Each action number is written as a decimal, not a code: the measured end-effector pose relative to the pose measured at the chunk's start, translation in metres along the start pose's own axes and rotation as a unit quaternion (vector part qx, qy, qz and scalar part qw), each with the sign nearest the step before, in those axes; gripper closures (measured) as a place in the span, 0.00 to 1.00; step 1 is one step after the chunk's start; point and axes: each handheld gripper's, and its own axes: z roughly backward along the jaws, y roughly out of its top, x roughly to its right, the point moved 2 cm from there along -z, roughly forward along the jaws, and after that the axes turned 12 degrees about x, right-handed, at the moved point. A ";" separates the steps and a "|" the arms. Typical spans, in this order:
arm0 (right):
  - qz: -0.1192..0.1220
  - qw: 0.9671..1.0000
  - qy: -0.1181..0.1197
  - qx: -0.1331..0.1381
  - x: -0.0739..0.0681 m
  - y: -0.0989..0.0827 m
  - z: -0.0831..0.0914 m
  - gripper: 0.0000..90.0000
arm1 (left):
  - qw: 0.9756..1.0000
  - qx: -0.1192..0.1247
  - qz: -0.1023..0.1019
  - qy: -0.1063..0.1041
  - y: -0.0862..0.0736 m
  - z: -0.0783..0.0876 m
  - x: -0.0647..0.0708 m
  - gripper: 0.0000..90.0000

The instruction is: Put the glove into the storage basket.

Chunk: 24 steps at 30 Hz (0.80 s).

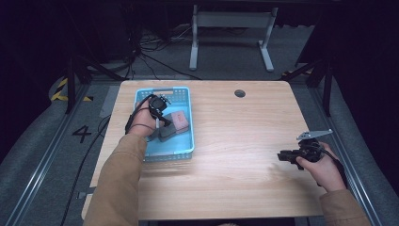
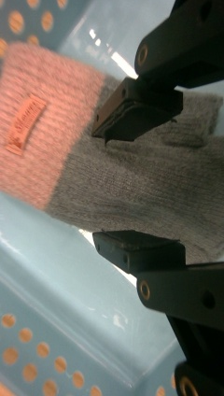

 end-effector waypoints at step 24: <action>0.021 1.000 0.019 -0.006 -0.007 0.011 -0.016 0.82 | 0.996 0.017 0.088 0.024 -0.009 -0.002 0.005 0.96</action>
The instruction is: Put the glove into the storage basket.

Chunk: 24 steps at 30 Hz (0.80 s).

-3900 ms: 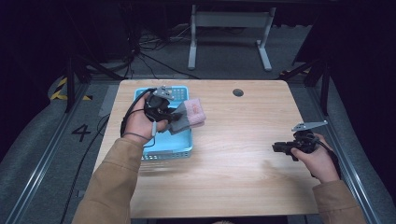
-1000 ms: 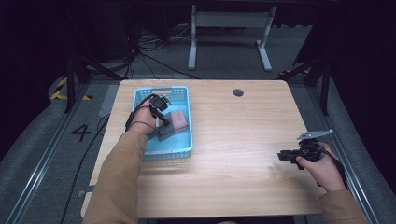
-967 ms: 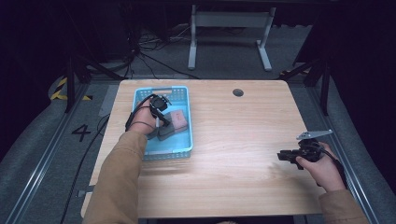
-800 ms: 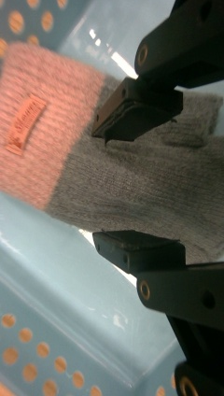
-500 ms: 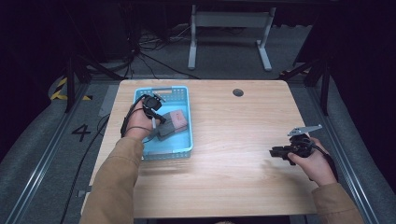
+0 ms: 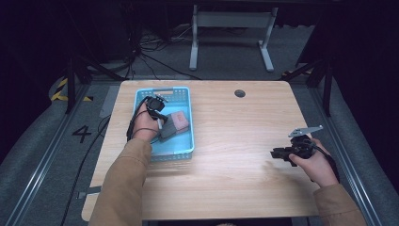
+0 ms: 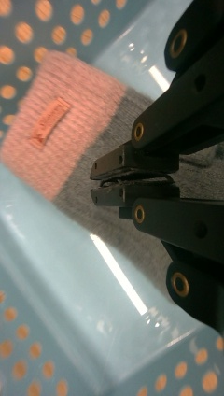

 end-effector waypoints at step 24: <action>0.003 1.000 0.006 0.001 -0.004 0.003 -0.003 0.81 | 0.993 -0.092 0.061 0.051 -0.026 0.027 -0.006 0.97</action>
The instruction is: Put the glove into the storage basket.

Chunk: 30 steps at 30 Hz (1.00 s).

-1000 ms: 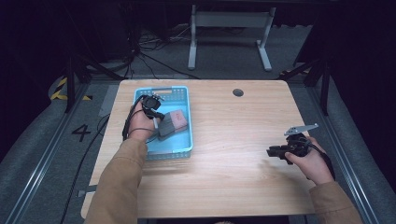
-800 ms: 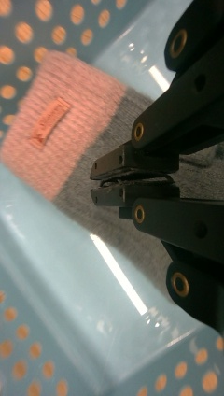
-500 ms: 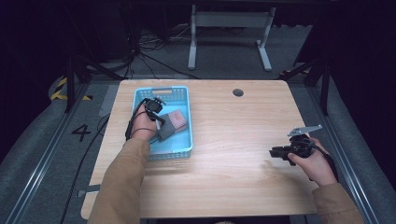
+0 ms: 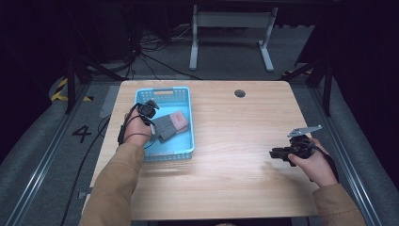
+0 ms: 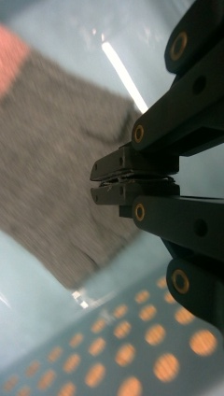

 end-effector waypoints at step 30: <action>0.001 1.000 -0.003 0.014 0.003 0.001 0.006 0.80 | 0.995 0.098 -0.019 -0.001 0.022 0.005 0.002 0.89</action>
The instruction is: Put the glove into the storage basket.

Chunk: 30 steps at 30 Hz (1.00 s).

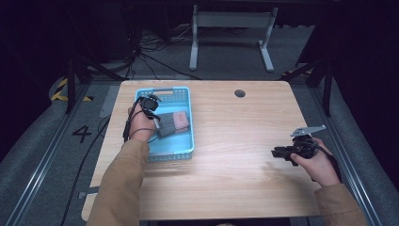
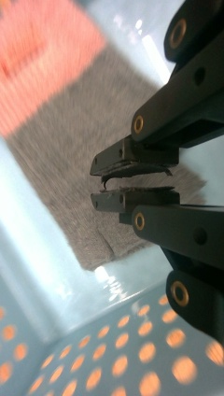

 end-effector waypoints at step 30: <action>0.092 0.995 0.048 0.003 -0.020 -0.003 -0.024 0.64 | 0.961 0.098 -0.123 -0.227 -0.101 0.093 0.128 0.62</action>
